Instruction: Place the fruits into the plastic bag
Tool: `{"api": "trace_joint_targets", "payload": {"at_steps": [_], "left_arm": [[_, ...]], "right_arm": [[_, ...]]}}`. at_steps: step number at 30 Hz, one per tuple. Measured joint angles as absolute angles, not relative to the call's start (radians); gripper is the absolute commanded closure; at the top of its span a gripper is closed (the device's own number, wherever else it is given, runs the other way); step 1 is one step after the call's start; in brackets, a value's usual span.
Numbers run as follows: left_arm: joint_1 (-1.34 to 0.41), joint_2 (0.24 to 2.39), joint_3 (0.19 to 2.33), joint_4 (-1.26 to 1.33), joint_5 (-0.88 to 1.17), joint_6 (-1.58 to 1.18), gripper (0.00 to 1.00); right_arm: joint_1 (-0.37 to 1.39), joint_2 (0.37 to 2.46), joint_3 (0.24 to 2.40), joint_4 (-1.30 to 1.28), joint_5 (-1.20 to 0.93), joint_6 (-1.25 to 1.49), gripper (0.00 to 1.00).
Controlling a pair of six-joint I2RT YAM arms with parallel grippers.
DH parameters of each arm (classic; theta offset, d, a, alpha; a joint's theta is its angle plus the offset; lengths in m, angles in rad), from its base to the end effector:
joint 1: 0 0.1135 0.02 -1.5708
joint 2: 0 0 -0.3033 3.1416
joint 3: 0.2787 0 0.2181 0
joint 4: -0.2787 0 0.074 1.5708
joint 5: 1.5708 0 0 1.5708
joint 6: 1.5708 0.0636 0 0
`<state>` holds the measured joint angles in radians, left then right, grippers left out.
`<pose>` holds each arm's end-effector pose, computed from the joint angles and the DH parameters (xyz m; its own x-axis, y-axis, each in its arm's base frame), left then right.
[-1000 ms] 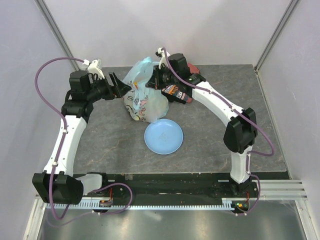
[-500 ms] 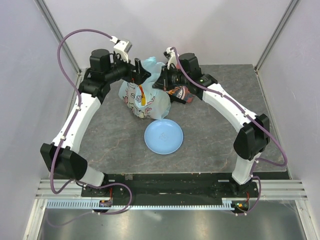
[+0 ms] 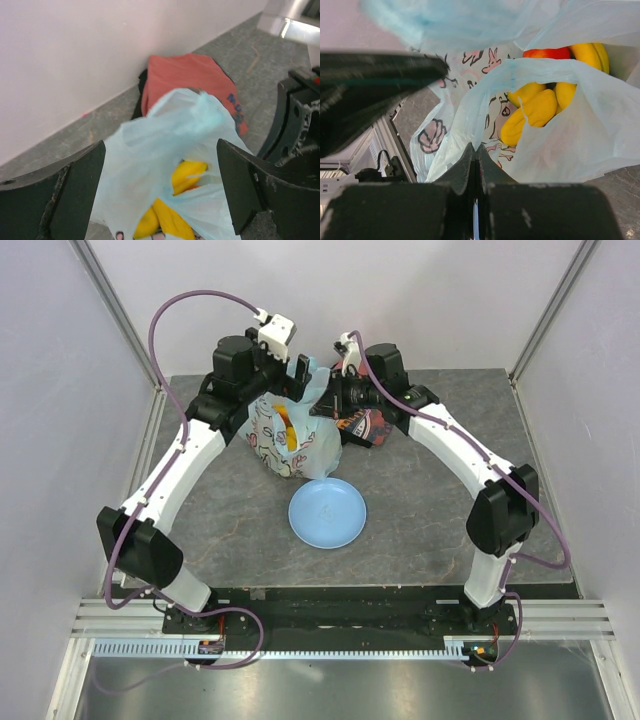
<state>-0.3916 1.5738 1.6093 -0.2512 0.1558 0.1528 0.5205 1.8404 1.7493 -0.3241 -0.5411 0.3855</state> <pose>0.3308 -0.1473 0.4549 -0.1168 0.2109 -0.9705 0.5412 0.8328 0.1159 0.3591 0.2436 0.3947 -0.6383 0.0056 -0.7698 -0.6423 0.5473 0.5366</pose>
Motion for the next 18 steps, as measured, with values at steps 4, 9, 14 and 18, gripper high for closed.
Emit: {"api": "trace_joint_targets", "payload": {"at_steps": [4, 9, 14, 18], "left_arm": [[-0.399, 1.574, 1.609, -0.201, 0.083, 0.178, 0.07], [-0.393, 1.598, 1.619, -0.181, 0.082, 0.198, 0.63], [-0.376, 1.679, 1.67, -0.217, 0.097, 0.17, 0.99], [-0.295, 1.705, 1.731, -0.292, 0.096, 0.07, 0.98]], "right_arm": [[0.519, 1.853, 1.751, -0.325, -0.546, 0.391, 1.0], [0.519, 1.873, 1.77, -0.326, -0.545, 0.401, 1.0], [0.519, 1.898, 1.822, -0.337, -0.528, 0.413, 1.0], [0.519, 1.966, 1.989, -0.355, -0.507, 0.415, 1.0]]}}
